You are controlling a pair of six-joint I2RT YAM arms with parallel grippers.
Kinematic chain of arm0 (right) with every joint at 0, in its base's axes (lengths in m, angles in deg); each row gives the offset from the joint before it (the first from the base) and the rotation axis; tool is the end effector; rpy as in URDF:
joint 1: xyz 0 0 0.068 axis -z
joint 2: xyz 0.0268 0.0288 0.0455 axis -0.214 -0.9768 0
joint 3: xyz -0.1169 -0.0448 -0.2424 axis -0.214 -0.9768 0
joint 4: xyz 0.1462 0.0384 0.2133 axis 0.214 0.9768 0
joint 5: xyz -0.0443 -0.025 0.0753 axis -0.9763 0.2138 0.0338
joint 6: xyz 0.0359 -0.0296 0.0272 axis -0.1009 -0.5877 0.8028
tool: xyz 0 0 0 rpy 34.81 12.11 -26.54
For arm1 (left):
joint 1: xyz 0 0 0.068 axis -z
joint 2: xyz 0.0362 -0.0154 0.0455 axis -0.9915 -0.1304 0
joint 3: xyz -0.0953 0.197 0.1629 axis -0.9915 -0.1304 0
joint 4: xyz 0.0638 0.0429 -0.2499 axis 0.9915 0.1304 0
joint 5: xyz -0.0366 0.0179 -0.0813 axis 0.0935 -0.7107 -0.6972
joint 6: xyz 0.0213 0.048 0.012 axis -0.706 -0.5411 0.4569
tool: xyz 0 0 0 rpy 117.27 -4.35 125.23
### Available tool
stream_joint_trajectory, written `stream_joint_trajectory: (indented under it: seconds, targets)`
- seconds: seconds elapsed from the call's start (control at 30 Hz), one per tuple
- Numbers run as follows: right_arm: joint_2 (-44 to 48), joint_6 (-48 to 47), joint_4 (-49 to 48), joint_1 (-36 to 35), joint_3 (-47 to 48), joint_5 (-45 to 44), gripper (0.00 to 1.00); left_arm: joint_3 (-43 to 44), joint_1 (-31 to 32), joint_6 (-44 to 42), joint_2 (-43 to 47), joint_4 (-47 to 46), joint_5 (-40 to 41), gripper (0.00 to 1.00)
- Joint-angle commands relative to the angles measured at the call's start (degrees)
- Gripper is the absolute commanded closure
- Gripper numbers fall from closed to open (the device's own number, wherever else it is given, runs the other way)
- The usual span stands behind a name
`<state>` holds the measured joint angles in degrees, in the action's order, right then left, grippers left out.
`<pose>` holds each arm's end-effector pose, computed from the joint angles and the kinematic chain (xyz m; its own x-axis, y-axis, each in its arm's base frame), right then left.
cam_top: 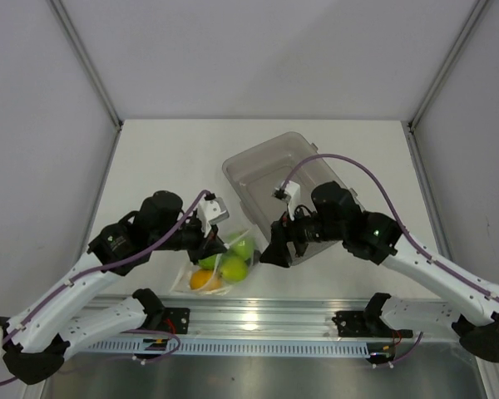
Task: Place the food in the zip-top bag and seal the zipper
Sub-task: Zip the zipper food storage bag at the center of the board.
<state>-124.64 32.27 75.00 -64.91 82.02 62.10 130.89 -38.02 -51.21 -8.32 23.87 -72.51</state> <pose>0.1191 0.1807 0.3508 -0.5329 -0.3137 -0.7858 -0.8353 0.3433 0.4295 0.1005 -0.1175 0.3484 -0.3452 0.4407 -0.8287 0.8975 0.4131 -0.1542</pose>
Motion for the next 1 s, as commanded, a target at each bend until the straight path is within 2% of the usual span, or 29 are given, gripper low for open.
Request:
stream_joint_trajectory:
  seconds: [0.0,0.2,0.33,0.47,0.6,0.77,0.87,0.9,0.97]
  targets:
    - [-4.2,-7.6,6.2,-0.1,9.6,-2.3,0.17,0.4,-0.2,-1.1,1.0,-2.5,-5.9,0.99]
    - [-8.5,-13.8,3.8,3.9,11.7,4.6,0.12,0.3,-0.2,-1.4,2.9,-1.4,-10.3,0.99]
    - [-13.6,-17.4,7.5,3.5,16.5,7.3,0.12,0.1,-0.2,-1.4,3.0,-0.6,-10.0,0.99]
    - [-17.8,-20.0,10.4,-1.0,20.4,6.5,0.13,0.1,-0.2,-0.8,1.8,-1.3,-10.6,0.99]
    - [-18.5,-19.1,8.7,-3.3,19.4,7.8,0.14,0.2,-0.2,-0.2,1.1,-2.0,-11.0,0.99]
    - [-20.0,-18.2,7.9,-4.7,16.6,9.9,0.25,0.1,-0.2,0.6,1.2,-3.5,-10.2,0.99]
    - [-21.0,-17.6,6.8,-5.2,14.9,10.2,0.39,-0.1,-0.2,0.8,1.3,-3.6,-10.8,0.99]
    - [-21.4,-17.3,6.8,-5.3,14.9,10.4,0.47,-0.4,-0.2,0.9,1.2,-4.0,-10.9,0.99]
    - [-22.4,-16.9,6.0,-5.5,15.1,10.5,0.5,-0.5,-0.2,1.0,1.4,-4.1,-11.4,0.99]
